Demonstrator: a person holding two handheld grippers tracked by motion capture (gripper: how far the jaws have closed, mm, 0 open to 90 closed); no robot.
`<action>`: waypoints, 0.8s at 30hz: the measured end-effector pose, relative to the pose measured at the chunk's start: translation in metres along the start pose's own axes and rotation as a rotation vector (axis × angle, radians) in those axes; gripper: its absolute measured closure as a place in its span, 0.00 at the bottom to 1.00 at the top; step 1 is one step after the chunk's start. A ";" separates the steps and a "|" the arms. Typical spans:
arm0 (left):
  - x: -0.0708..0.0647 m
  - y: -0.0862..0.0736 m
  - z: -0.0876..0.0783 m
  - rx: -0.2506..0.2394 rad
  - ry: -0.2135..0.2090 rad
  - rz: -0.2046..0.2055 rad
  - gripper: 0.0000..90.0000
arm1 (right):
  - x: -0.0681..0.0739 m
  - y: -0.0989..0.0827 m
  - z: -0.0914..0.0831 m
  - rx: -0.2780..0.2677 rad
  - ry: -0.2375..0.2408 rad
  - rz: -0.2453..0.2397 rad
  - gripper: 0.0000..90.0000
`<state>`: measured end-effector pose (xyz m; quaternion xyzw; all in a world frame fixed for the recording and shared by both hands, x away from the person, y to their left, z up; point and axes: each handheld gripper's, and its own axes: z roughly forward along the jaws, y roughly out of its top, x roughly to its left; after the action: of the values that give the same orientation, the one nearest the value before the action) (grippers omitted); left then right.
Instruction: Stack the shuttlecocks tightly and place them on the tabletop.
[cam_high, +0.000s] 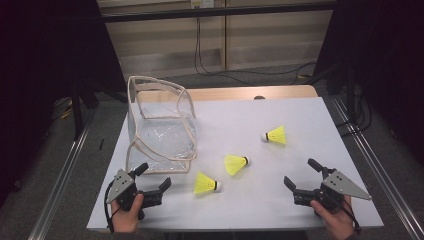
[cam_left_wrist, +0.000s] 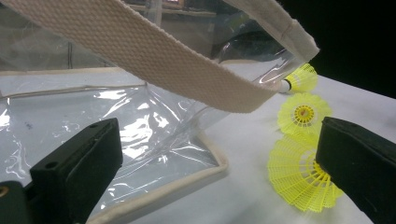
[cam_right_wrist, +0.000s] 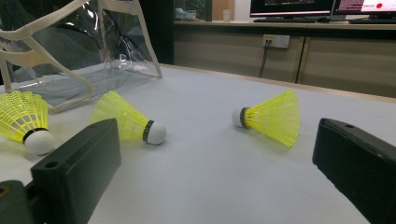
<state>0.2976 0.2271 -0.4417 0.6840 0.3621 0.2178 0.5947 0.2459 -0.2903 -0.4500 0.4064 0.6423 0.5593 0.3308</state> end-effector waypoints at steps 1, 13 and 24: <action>0.000 0.000 0.000 -0.002 0.000 0.000 0.01 | 0.000 0.000 0.000 -0.001 0.001 0.001 0.01; -0.005 0.003 -0.001 0.017 -0.042 0.014 0.01 | 0.000 0.001 -0.001 0.000 0.005 -0.002 0.01; -0.016 0.005 0.003 0.048 -0.115 0.009 0.01 | 0.000 0.002 0.000 -0.003 0.006 -0.007 0.01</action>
<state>0.2909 0.2131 -0.4349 0.7108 0.3296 0.1722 0.5970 0.2461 -0.2903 -0.4485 0.4019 0.6438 0.5603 0.3317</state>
